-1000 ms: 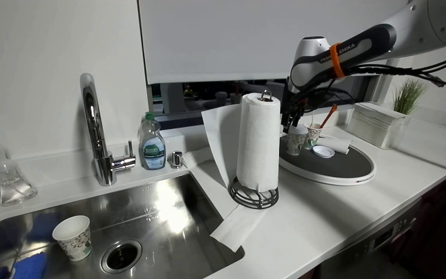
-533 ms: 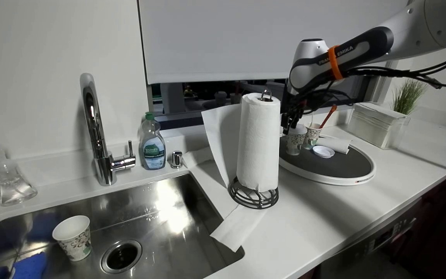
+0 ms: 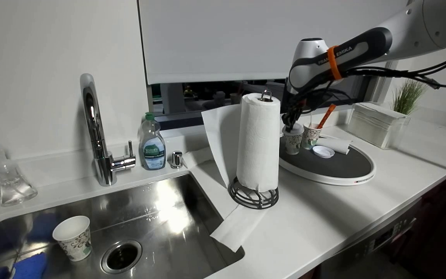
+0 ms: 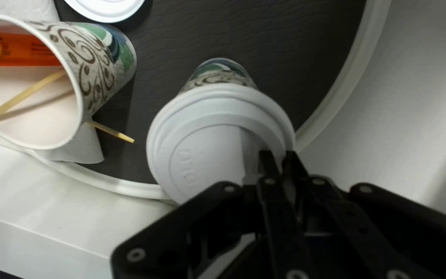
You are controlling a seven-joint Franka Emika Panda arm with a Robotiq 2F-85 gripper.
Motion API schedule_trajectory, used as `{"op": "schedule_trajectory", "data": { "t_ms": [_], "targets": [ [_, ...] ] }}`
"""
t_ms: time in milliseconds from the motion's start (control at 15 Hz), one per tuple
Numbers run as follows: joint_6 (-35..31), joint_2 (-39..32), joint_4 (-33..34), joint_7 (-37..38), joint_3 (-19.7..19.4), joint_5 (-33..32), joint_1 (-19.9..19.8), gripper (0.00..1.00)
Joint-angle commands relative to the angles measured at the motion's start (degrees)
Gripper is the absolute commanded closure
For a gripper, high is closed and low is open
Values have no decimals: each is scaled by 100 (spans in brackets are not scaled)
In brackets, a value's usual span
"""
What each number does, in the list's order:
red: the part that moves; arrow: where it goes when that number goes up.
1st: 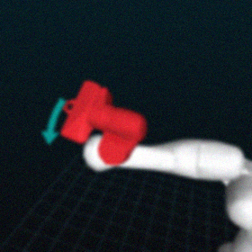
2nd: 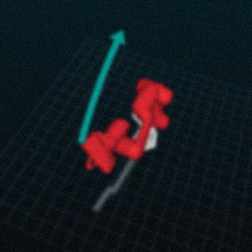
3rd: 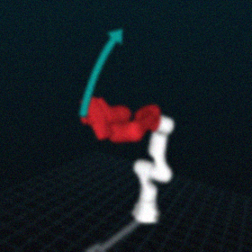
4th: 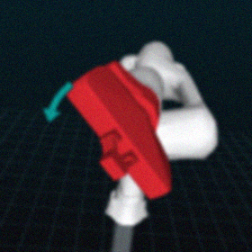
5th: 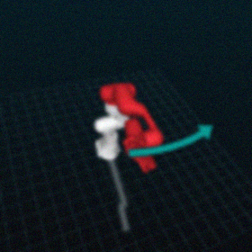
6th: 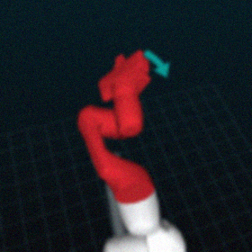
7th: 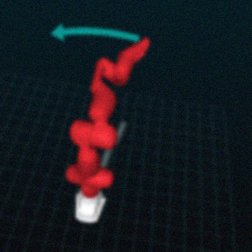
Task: Remove the lid off of the left cup
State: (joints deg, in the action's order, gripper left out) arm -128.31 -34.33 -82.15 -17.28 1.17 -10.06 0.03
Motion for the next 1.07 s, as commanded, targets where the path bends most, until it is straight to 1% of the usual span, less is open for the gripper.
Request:
{"op": "schedule_trajectory", "data": {
  "t_ms": [0,267,533,667,867,1000],
  "targets": [
    [150,-64,133,-24,-36,-75,6,98],
    [144,94,86,-25,-52,-65,-7,98],
    [223,404,-48,12,-76,-121,34,98],
    [462,585,-122,148,-153,-252,99,98],
    [1178,935,-439,538,-323,-609,223,98],
    [1619,1116,-726,892,-404,-754,209,98]
  ]
}}
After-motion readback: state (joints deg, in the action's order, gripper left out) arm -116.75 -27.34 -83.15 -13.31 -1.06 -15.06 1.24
